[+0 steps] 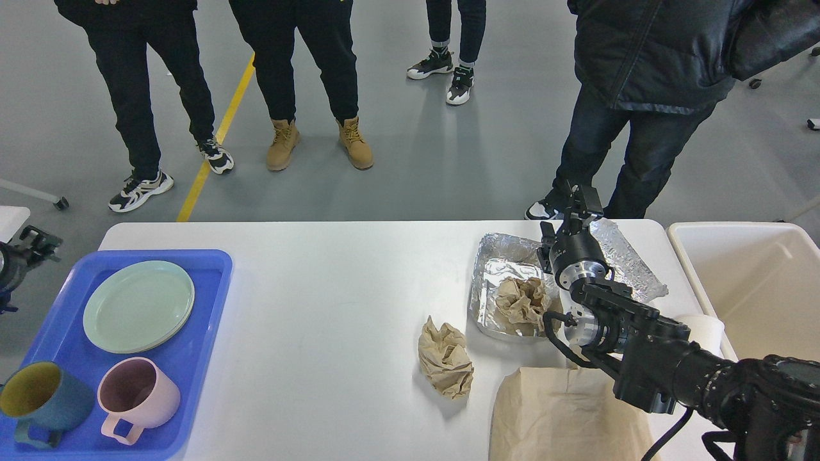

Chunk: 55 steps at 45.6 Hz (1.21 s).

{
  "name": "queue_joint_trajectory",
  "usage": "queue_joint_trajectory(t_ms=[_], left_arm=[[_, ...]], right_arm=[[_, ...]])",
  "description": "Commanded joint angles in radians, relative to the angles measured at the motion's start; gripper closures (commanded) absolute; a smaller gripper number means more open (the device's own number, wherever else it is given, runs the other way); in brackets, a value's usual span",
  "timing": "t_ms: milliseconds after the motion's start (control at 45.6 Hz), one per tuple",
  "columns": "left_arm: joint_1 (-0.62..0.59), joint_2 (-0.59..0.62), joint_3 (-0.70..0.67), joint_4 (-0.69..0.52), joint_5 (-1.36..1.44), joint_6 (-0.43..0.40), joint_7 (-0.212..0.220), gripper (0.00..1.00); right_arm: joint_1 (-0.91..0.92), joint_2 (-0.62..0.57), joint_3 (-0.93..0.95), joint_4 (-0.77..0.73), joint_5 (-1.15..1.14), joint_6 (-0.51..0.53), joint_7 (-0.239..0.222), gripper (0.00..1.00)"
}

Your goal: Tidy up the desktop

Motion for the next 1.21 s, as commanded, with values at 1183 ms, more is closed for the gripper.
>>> queue_joint_trajectory(t_ms=[1183], left_arm=[[0.192,-0.416,-1.570,0.045,-0.010,0.009,-0.409,0.04]], right_arm=[[0.000,0.000,0.000,0.000,0.000,0.000,0.000,0.00]])
